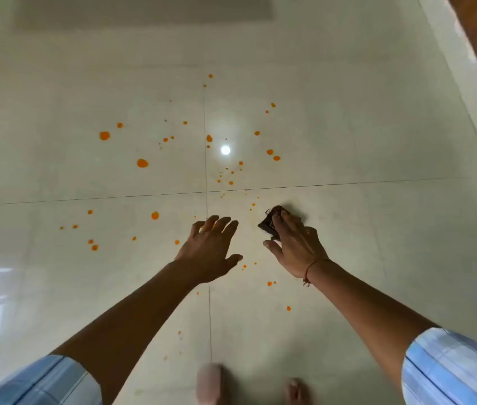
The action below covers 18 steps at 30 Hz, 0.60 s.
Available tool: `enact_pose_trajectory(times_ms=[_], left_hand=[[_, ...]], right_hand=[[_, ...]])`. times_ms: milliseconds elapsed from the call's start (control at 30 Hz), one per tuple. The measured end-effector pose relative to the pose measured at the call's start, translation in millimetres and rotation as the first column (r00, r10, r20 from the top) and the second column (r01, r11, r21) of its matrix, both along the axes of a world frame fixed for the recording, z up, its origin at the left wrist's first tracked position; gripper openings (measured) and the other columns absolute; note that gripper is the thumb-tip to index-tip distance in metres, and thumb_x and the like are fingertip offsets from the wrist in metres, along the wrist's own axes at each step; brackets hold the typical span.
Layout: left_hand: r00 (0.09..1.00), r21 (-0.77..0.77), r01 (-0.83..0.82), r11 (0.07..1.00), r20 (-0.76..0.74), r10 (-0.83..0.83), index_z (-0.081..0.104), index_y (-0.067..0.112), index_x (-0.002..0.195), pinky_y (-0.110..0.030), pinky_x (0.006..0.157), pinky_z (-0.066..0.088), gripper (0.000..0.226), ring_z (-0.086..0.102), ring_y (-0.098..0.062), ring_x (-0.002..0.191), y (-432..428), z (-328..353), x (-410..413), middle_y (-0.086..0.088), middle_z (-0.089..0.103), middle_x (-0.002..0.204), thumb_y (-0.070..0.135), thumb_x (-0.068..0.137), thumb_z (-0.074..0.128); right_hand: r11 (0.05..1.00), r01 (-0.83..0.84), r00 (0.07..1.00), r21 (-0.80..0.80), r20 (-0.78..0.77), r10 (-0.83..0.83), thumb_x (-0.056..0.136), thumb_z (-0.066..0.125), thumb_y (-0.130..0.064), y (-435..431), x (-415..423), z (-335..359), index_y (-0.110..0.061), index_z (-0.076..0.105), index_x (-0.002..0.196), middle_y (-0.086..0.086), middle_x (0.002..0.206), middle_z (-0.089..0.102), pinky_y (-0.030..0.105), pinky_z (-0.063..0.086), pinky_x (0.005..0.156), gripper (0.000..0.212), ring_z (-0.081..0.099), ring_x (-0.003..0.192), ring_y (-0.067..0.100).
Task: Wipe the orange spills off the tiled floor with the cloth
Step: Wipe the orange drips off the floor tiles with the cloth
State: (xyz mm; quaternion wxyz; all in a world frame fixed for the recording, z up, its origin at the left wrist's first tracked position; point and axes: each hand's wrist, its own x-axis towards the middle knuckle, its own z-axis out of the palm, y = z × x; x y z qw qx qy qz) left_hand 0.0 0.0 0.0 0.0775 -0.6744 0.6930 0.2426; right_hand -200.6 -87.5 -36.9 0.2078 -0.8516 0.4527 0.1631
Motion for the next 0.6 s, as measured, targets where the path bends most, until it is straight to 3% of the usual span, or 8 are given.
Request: enact_pose_trajectory(times_ms=[233, 400, 500, 600], left_hand=[[0.990, 0.044, 0.092, 0.995, 0.101, -0.096, 0.011, 0.014, 0.153, -0.047, 0.117, 0.008, 0.094, 0.004, -0.030, 0.148, -55, -194, -27, -0.007, 0.012, 0.161, 0.069, 0.085, 0.046], [0.970, 0.175, 0.095, 0.980, 0.204, -0.131, 0.004, 0.012, 0.153, -0.052, 0.118, 0.000, 0.113, -0.003, -0.032, 0.148, -79, -284, -25, -0.010, 0.005, 0.162, 0.078, 0.074, 0.052], [0.954, 0.115, 0.130, 0.985, 0.254, -0.156, 0.010, 0.014, 0.153, -0.052, 0.118, -0.001, 0.104, 0.002, -0.031, 0.148, -82, -315, -19, -0.009, 0.010, 0.160, 0.077, 0.078, 0.047], [0.947, 0.008, 0.167, 0.986, 0.276, -0.162, 0.011, 0.015, 0.153, -0.051, 0.118, 0.002, 0.083, 0.009, -0.030, 0.147, -77, -326, -16, -0.009, 0.015, 0.159, 0.066, 0.092, 0.037]], right_hand=[[0.992, -0.108, 0.985, -0.072, -0.144, 0.096, 0.102, 0.032, -0.044, -51, -31, -197, -0.016, 0.009, 0.154, 0.006, 0.163, 0.007, 0.043, 0.017, 0.114, 0.064, 0.007, 0.149, 0.023], [0.983, -0.156, 0.975, -0.100, -0.173, 0.138, 0.101, 0.033, -0.044, -83, -29, -280, -0.025, 0.008, 0.154, 0.003, 0.163, -0.001, 0.050, 0.014, 0.113, 0.062, 0.002, 0.149, 0.027], [0.975, -0.161, 0.982, -0.150, -0.128, 0.143, 0.102, 0.030, -0.043, -94, -27, -306, -0.028, 0.012, 0.154, 0.002, 0.163, -0.001, 0.053, 0.017, 0.112, 0.057, 0.002, 0.148, 0.030], [0.970, -0.172, 0.982, -0.170, -0.108, 0.155, 0.098, 0.019, -0.049, -94, -31, -314, -0.028, 0.022, 0.152, 0.005, 0.162, 0.011, 0.056, 0.024, 0.108, 0.059, 0.013, 0.146, 0.034]])
